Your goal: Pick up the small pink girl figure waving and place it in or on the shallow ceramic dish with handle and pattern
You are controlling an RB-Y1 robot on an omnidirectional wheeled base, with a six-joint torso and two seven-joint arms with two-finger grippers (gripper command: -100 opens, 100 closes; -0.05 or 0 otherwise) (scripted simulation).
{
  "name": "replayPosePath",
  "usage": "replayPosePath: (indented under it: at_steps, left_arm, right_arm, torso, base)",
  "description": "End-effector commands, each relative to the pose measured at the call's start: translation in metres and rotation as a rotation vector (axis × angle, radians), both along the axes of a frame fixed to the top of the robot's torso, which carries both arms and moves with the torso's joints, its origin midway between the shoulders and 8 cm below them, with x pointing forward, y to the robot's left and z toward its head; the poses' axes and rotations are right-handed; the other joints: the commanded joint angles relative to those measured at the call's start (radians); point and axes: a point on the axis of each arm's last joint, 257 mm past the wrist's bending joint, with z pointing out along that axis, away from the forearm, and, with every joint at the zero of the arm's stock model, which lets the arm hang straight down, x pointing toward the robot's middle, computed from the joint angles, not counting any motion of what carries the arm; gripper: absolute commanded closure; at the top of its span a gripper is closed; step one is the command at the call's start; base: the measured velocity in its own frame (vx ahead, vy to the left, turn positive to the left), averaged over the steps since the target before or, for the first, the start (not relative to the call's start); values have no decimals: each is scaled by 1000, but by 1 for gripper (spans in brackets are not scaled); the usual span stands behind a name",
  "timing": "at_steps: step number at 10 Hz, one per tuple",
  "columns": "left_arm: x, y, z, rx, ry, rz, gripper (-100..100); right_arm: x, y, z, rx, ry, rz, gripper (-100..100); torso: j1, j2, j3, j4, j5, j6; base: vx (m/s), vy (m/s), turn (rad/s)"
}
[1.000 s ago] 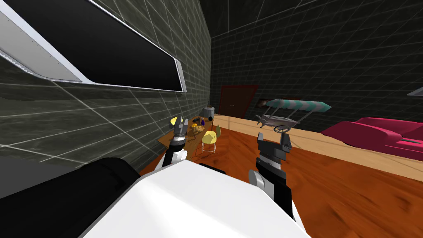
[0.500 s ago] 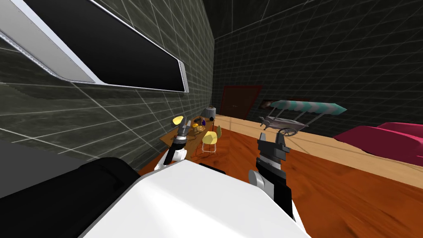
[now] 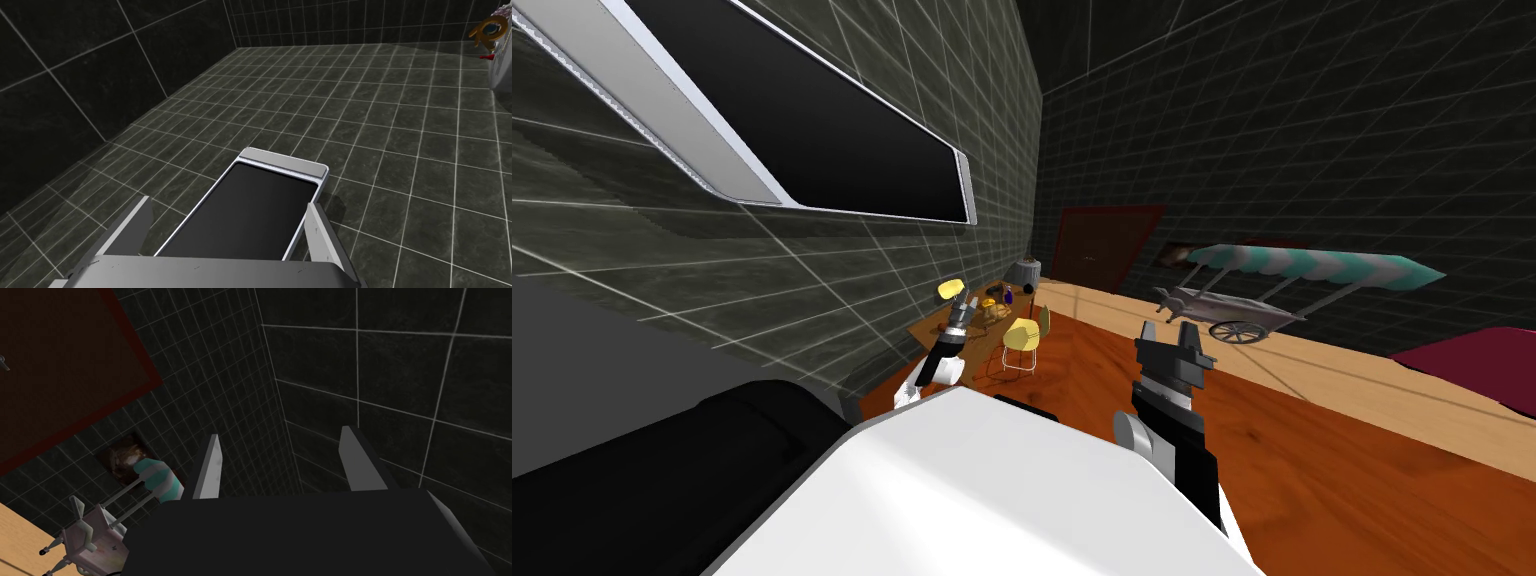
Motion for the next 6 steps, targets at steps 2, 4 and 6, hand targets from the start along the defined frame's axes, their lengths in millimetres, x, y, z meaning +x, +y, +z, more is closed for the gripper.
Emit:
replayPosePath:
  at_steps: [2,4,6]
  left_arm:
    - [14,10,-25,-47,56,-10,-100]
    - [31,23,-46,-114,105,-23,-100]
    - [42,32,-67,-154,151,-22,-100]
  right_arm:
    - [0,0,0,0,0,0,0]
    - [0,0,0,0,0,0,0]
    - [0,0,0,0,0,0,0]
  torso:
    - [0,0,0,0,0,0]
    - [0,1,0,0,0,0]
    - [-1,-1,0,0,0,0]
  base:
    - [32,-64,146]
    - [30,-76,172]
    - [41,-70,118]
